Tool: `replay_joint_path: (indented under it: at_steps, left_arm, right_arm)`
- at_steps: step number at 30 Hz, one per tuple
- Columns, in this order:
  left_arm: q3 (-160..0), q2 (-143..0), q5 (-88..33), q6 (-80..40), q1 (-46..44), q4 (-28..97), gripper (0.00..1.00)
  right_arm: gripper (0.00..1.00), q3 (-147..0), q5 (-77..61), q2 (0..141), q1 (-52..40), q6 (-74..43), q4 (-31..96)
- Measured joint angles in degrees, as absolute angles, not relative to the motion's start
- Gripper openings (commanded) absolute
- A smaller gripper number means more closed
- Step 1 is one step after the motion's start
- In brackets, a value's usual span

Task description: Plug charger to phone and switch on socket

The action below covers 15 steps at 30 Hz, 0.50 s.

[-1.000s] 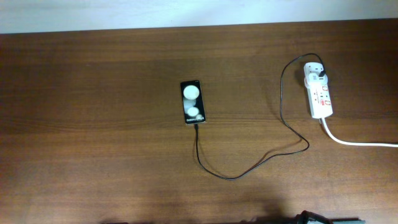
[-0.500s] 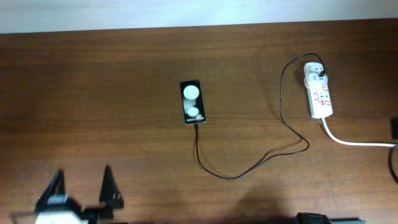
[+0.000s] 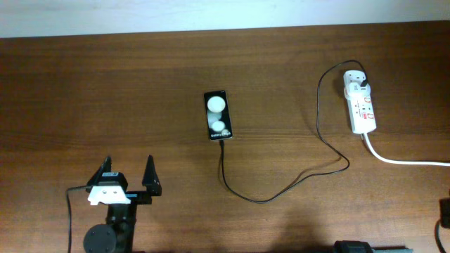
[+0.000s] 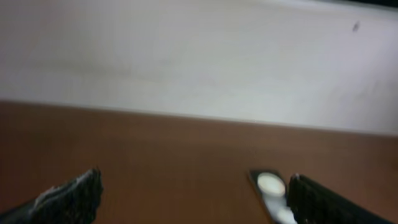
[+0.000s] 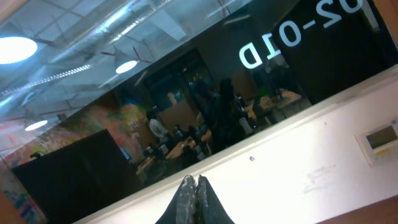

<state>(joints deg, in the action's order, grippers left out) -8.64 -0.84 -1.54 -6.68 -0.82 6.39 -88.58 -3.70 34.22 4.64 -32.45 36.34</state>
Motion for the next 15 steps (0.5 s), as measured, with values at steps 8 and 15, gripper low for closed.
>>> replay_joint_path:
  at_steps: [8,15]
  left_arm:
    - [-1.43,-0.84,-1.52,-6.68,-0.82,-1.06,0.99]
    - [-0.69,-0.84,-0.27,-6.68,-0.82,1.61,0.99]
  right_arm:
    - [0.04,-88.58,-3.70,31.24,4.64,-32.34,36.32]
    - [0.04,-88.51,-3.70,30.68,4.64,-32.34,36.34]
